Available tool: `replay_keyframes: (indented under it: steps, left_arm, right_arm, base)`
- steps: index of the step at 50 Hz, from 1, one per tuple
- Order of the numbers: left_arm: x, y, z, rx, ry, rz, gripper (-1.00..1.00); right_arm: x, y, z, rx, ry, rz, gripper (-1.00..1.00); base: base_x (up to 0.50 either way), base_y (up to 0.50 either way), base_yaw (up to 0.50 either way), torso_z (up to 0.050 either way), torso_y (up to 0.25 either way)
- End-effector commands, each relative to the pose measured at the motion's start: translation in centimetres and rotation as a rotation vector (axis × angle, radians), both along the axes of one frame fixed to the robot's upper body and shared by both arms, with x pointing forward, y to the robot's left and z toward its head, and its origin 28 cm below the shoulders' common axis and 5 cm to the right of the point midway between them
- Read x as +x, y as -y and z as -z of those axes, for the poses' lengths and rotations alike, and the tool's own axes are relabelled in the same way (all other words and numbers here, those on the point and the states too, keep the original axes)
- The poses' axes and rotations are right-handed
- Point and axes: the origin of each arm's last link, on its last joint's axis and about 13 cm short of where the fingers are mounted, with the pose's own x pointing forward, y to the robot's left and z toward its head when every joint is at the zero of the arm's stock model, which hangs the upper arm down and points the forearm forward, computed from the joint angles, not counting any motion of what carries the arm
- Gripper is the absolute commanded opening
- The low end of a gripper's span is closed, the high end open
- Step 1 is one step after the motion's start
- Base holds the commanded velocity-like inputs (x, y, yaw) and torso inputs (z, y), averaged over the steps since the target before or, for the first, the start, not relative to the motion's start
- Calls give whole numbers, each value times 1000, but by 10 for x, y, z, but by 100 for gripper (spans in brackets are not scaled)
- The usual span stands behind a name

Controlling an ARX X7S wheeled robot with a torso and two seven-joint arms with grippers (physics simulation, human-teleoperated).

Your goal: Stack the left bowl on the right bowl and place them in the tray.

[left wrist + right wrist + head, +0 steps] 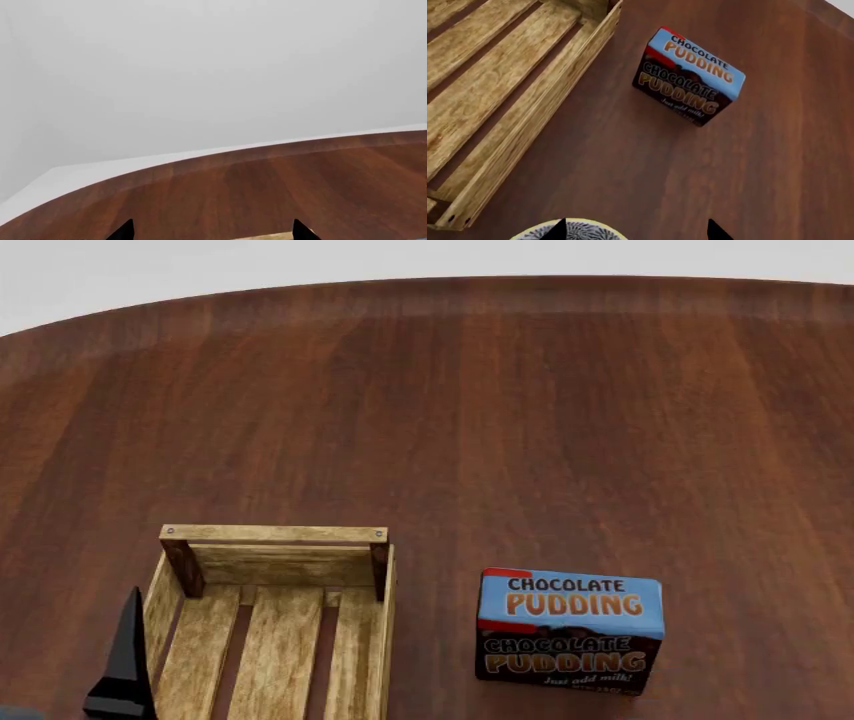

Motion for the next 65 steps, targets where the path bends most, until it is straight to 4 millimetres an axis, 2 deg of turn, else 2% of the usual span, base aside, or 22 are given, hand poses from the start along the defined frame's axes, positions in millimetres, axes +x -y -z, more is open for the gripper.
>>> replay_keyframes:
  steps: [1,13,38,49,65]
  left_arm:
    - [0,-1,2,-1,-3,-4,100]
    - [-1,-1,3,-4,-6,-5,100]
    - [-2,-1,2,-1,-3,-10,100]
    - [-2,-1,3,0,-4,-13,100]
    - [-1,0,1,4,-2,-10,100]
  right_arm:
    - [-6,-1,0,-25,-70,-28,100]
    - [-8,1,5,-26,-117,-21,100]
    - [10,16,18,-26,-151,19,100]
    - [17,22,32,-25,-219,31,100]
    - [25,33,42,-23,-266,62,100]
  base:
    - [0,0,0,0,0]
    - [0,0,0,0,0]
    - [0,0,0,0,0]
    - [0,0,0,0,0]
    - [0,0,0,0,0]
